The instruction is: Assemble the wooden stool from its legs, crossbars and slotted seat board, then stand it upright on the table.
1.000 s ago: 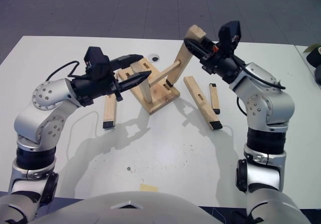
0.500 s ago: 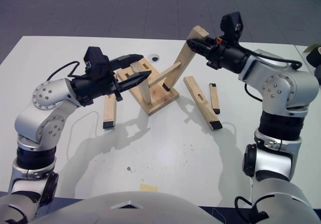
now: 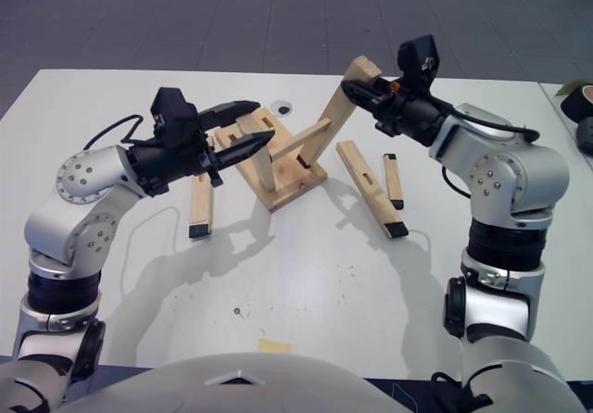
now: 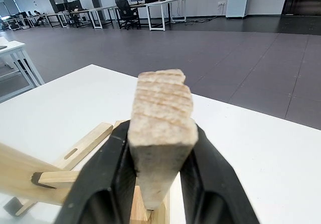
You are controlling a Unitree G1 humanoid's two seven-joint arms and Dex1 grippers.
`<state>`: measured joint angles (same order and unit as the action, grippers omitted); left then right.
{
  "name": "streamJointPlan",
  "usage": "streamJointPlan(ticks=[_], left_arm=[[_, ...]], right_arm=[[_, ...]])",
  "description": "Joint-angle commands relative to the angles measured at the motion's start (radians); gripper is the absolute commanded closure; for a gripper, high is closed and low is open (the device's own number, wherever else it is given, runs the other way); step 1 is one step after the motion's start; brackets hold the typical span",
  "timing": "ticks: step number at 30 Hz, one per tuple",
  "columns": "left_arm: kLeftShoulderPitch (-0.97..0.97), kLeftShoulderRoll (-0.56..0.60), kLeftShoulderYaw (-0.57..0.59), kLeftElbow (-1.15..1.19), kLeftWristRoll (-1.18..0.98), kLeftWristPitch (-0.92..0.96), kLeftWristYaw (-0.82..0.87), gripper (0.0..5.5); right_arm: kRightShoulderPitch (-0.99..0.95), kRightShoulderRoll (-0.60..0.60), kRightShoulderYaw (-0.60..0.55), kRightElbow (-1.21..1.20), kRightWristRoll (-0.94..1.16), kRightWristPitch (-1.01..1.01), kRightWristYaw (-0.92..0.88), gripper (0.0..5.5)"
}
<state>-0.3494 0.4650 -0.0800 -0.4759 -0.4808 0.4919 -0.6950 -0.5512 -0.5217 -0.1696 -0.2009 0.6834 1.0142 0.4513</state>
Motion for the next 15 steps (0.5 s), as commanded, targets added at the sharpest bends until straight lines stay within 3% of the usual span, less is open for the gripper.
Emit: streamJointPlan(ticks=[1,8,15], left_arm=[[-0.01,-0.007,-0.028,0.001,0.007,0.006,-0.001,3.46],[-0.013,-0.008,-0.027,0.002,0.005,0.007,0.0,3.47],[-0.017,-0.01,-0.028,0.004,0.006,0.007,0.002,3.47]], right_arm=[[0.131,0.065,0.138,0.05,-0.009,0.138,-0.022,4.47],[0.071,0.059,0.113,0.012,-0.019,0.043,-0.014,4.47],[-0.013,0.071,0.014,0.012,0.028,-0.002,-0.011,4.47]])
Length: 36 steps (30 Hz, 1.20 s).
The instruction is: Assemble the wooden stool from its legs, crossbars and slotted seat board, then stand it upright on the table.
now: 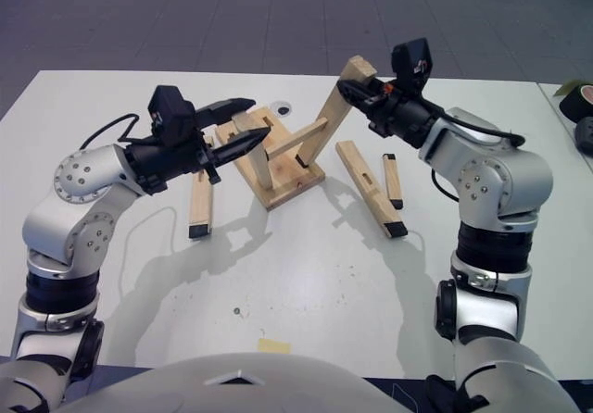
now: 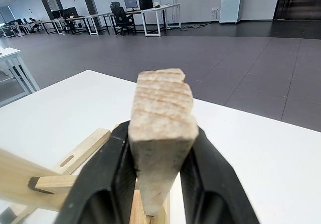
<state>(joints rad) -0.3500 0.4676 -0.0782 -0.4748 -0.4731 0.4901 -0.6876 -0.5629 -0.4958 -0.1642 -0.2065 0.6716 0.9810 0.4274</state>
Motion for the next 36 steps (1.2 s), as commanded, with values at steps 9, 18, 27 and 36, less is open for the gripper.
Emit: streamJointPlan(ticks=[9,18,27,36], left_arm=[[-0.022,-0.01,-0.018,0.006,-0.008,0.012,-0.011,3.47],[-0.02,-0.008,-0.025,0.002,-0.008,0.012,-0.016,2.7],[-0.032,-0.018,-0.012,-0.006,-0.012,0.017,0.001,1.19],[-0.139,-0.079,0.142,-0.064,-0.253,0.114,0.106,0.12]], right_arm=[[-0.069,0.105,-0.163,0.021,0.194,0.001,0.015,2.82],[-0.152,0.079,-0.177,0.051,0.186,-0.061,0.006,1.23],[-0.375,0.077,-0.173,0.164,0.155,-0.186,-0.006,0.1],[-0.589,0.039,-0.272,0.254,0.192,-0.274,-0.075,0.1]])
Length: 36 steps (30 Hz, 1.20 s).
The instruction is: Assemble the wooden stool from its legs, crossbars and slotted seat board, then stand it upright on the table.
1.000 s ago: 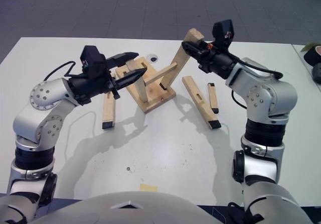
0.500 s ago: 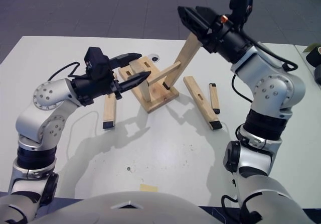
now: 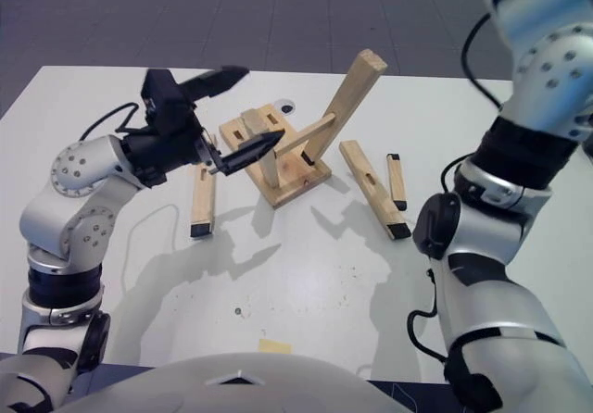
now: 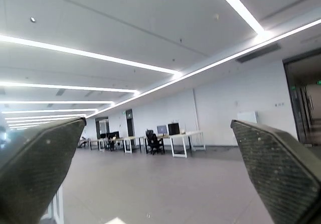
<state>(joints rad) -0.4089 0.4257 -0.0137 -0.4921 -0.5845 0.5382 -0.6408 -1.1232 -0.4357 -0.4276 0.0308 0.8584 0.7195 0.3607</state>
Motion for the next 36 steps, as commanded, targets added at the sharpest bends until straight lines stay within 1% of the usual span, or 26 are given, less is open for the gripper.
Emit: streamJointPlan(ticks=[1,3,5,6,7,9,12,14,17,23,27,29,32,36], left_arm=[[-0.097,-0.045,0.098,-0.052,-0.185,0.084,0.081,0.12],[-0.116,-0.047,0.117,-0.048,-0.213,0.104,0.119,0.12],[-0.116,-0.034,0.109,-0.03,-0.195,0.101,0.128,0.12],[-0.111,-0.028,0.099,-0.023,-0.18,0.096,0.126,0.12],[-0.105,-0.026,0.092,-0.018,-0.17,0.091,0.125,0.12],[-0.093,-0.028,0.078,-0.005,-0.146,0.082,0.129,0.12],[-0.069,-0.019,0.038,0.053,-0.059,0.047,0.126,0.12],[-0.053,-0.018,0.024,0.083,-0.028,0.034,0.116,0.12],[-0.03,-0.02,0.019,0.098,-0.01,0.024,0.106,0.12],[-0.021,-0.038,0.014,0.112,-0.002,0.011,0.103,0.12],[-0.026,-0.051,0.021,0.112,-0.005,0.006,0.11,0.12],[-0.068,-0.082,0.072,0.119,-0.046,0.024,0.155,0.12],[-0.186,-0.117,0.175,0.135,-0.122,0.05,0.264,0.12],[-0.338,-0.084,0.252,0.068,-0.21,0.076,0.339,0.12]], right_arm=[[-0.027,-0.021,-0.009,0.018,0.005,-0.017,-0.01,0.1],[-0.031,-0.015,-0.023,0.019,0.017,-0.037,-0.013,0.1],[-0.02,0.014,-0.052,0.022,0.055,-0.034,-0.042,0.1],[0.023,0.03,-0.036,0.028,0.044,-0.031,-0.044,0.1],[0.081,0.053,-0.013,0.042,0.027,-0.022,-0.049,0.1],[0.234,0.109,0.069,0.096,-0.036,-0.01,-0.041,0.1],[0.469,0.171,0.232,0.149,-0.152,-0.032,-0.002,0.1],[0.528,0.188,0.284,0.155,-0.199,-0.058,0.018,0.1],[0.491,0.2,0.256,0.138,-0.175,-0.072,0.013,0.1],[0.45,0.188,0.199,0.11,-0.145,-0.083,-0.005,0.1],[0.401,0.205,0.149,0.04,-0.085,-0.075,-0.057,0.1],[0.35,0.225,0.1,0.002,-0.023,-0.075,-0.102,0.1],[0.275,0.23,0.052,-0.072,0.065,-0.064,-0.158,0.1],[0.152,0.204,-0.013,-0.156,0.165,-0.092,-0.233,0.1]])
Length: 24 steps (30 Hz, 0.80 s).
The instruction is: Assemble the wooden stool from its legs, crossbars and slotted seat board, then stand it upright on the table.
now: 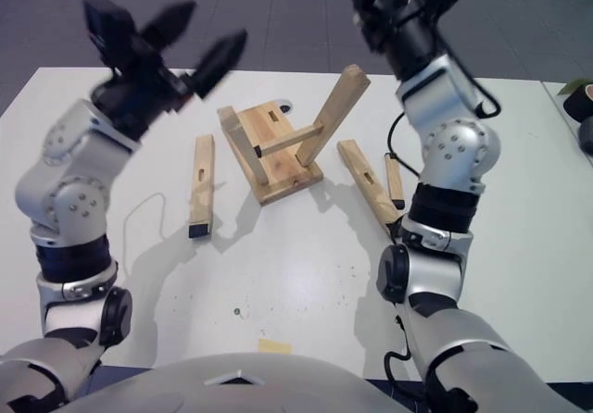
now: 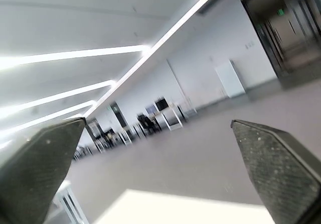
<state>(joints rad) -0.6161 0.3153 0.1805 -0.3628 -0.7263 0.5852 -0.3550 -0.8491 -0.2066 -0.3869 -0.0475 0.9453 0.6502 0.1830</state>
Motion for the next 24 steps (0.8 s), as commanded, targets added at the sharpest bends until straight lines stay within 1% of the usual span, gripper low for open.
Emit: streamJointPlan(ticks=[1,3,5,6,7,9,10,11,13,15,21,24], left_arm=[[-0.155,0.04,0.067,-0.081,-0.086,0.036,0.065,0.12],[-0.153,0.056,0.05,-0.118,-0.1,0.053,0.062,0.12],[-0.082,0.072,-0.02,-0.134,-0.079,0.063,0.013,0.12],[-0.019,0.096,-0.09,-0.117,-0.026,0.059,-0.026,0.12],[0.057,0.108,-0.175,-0.056,0.049,0.044,-0.049,0.12],[0.168,0.116,-0.311,0.102,0.211,-0.017,-0.05,0.12],[0.205,0.111,-0.347,0.175,0.272,-0.048,-0.045,0.12],[0.228,0.108,-0.358,0.227,0.31,-0.071,-0.045,0.12],[0.242,0.105,-0.345,0.275,0.343,-0.103,-0.037,0.12],[0.233,0.098,-0.313,0.259,0.325,-0.112,-0.041,0.12],[0.205,0.065,-0.266,0.233,0.295,-0.108,-0.038,0.12],[0.173,0.043,-0.199,0.207,0.249,-0.098,-0.019,0.12]], right_arm=[[-0.14,-0.035,-0.069,-0.087,0.097,-0.029,-0.071,0.1],[-0.141,-0.041,-0.089,-0.081,0.127,-0.026,-0.104,0.1],[-0.09,-0.033,-0.065,-0.059,0.108,-0.018,-0.104,0.1],[-0.041,-0.015,-0.037,-0.038,0.087,-0.007,-0.101,0.1],[0.027,0.005,0.02,-0.001,0.035,-0.002,-0.084,0.1],[0.137,0.045,0.12,0.08,-0.053,-0.003,-0.056,0.1],[0.17,0.062,0.153,0.118,-0.086,-0.006,-0.048,0.1],[0.19,0.073,0.18,0.148,-0.107,-0.007,-0.027,0.1],[0.211,0.067,0.234,0.184,-0.172,-0.012,0.0,0.1],[0.207,0.064,0.24,0.186,-0.189,-0.017,0.018,0.1],[0.19,0.072,0.169,0.128,-0.156,-0.041,0.018,0.1],[0.189,0.081,0.123,0.057,-0.115,-0.053,0.0,0.1]])
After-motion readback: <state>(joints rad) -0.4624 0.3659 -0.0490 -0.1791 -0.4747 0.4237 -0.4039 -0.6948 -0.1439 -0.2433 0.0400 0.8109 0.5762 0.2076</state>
